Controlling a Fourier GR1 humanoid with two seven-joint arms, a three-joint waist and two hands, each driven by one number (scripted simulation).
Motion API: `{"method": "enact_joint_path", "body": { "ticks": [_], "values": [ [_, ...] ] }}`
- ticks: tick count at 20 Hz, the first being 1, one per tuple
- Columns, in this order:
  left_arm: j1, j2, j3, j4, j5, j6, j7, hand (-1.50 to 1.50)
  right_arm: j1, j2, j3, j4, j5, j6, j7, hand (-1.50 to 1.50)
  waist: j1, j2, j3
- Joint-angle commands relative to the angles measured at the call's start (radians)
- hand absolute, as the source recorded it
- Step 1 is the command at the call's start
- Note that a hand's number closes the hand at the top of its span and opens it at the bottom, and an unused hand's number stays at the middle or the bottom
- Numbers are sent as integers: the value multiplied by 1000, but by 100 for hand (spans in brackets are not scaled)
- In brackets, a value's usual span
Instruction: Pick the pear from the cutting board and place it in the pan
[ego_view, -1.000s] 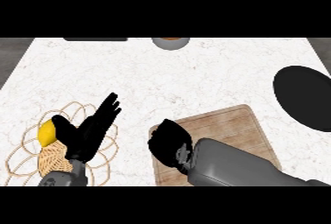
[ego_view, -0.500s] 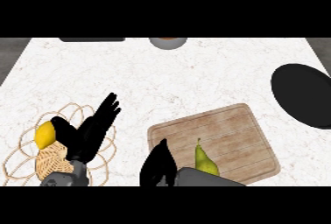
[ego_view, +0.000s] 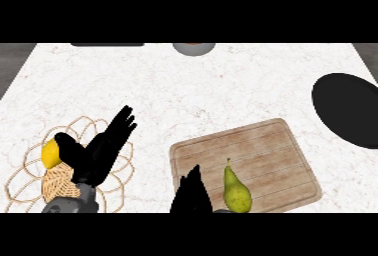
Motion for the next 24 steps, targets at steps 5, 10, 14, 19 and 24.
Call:
{"method": "enact_joint_path", "body": {
  "ticks": [5,10,14,19,24],
  "values": [
    [33,16,27,8,2,-47,-40,0,11,-60,-12,-34,105,85,17,-150,5,3,0],
    [-33,-4,56,40,-5,-38,-6,0,-3,-65,21,25,181,-17,-83,-150,7,4,0],
    [-38,-52,1,12,-62,7,17,0,-29,-123,2,5,215,4,-135,-150,6,4,0],
    [-52,-58,22,38,-40,-25,9,0,-56,-173,23,58,242,-114,-291,150,8,5,0],
    [-15,-13,54,-47,-4,-52,57,0,-98,-243,167,113,354,-308,-435,150,15,5,1]
  ]
}}
